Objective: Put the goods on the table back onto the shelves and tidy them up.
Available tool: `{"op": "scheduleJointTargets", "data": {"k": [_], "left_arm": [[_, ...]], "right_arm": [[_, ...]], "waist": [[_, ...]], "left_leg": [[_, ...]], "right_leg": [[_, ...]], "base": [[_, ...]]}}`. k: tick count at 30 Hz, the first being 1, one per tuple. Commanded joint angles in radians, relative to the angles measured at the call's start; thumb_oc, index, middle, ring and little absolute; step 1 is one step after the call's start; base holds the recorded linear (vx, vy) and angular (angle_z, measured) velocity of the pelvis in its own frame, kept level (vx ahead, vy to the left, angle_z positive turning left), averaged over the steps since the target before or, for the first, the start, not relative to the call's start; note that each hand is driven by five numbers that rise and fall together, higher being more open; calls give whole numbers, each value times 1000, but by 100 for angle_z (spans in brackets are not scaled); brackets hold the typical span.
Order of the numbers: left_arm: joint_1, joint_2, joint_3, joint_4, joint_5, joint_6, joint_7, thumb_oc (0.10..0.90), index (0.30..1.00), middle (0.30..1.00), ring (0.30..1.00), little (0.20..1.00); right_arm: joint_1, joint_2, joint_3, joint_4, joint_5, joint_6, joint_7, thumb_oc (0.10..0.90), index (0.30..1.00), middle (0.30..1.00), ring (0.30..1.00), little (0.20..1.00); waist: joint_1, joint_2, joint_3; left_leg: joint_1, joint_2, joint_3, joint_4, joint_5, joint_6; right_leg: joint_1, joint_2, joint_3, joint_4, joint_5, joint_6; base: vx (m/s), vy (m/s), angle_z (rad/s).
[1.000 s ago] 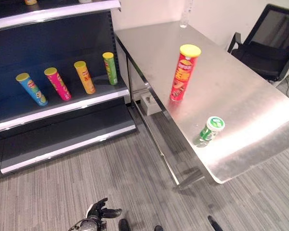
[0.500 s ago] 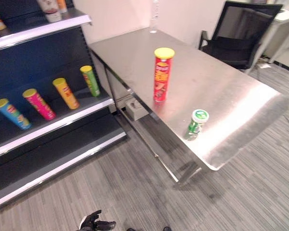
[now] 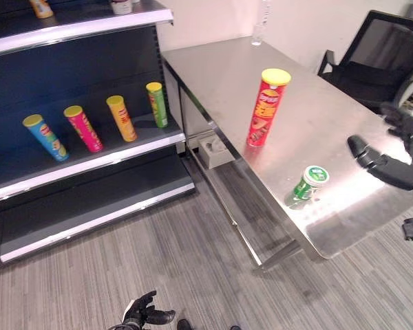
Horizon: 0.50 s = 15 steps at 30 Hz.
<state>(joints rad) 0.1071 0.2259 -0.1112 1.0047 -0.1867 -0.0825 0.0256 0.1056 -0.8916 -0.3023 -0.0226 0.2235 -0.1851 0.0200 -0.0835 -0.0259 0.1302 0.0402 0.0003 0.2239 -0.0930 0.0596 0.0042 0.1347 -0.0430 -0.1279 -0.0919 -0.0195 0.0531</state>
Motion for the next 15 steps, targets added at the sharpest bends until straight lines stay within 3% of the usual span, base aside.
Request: {"op": "scheduleJointTargets", "data": {"k": [1,8,15], "left_arm": [[-71,24,18,4,-2,-50,-14,800,900,900,900,900],[-51,21,36,-7,-19,-52,-9,800,900,900,900,900],[-42,22,40,-3,-21,-52,-11,800,900,900,900,900]], "right_arm": [[-83,-71,-106,9,34,-40,-28,800,900,900,900,900],[-85,-80,-47,62,-42,-18,-21,800,900,900,900,900],[-61,-74,-39,51,-31,-14,9,800,900,900,900,900]], "waist": [[9,-25,-24],[32,-26,-11],[37,-25,-5]], "left_leg": [[77,77,45,6,-90,-85],[65,78,17,6,-80,-91],[55,81,3,6,-72,-97]], "right_leg": [[-64,-106,-11,5,40,137],[-53,-109,-48,5,34,134],[-50,-110,-71,5,30,130]], "base": [[-5,-29,14],[-1,-33,5],[2,-30,13]]}}
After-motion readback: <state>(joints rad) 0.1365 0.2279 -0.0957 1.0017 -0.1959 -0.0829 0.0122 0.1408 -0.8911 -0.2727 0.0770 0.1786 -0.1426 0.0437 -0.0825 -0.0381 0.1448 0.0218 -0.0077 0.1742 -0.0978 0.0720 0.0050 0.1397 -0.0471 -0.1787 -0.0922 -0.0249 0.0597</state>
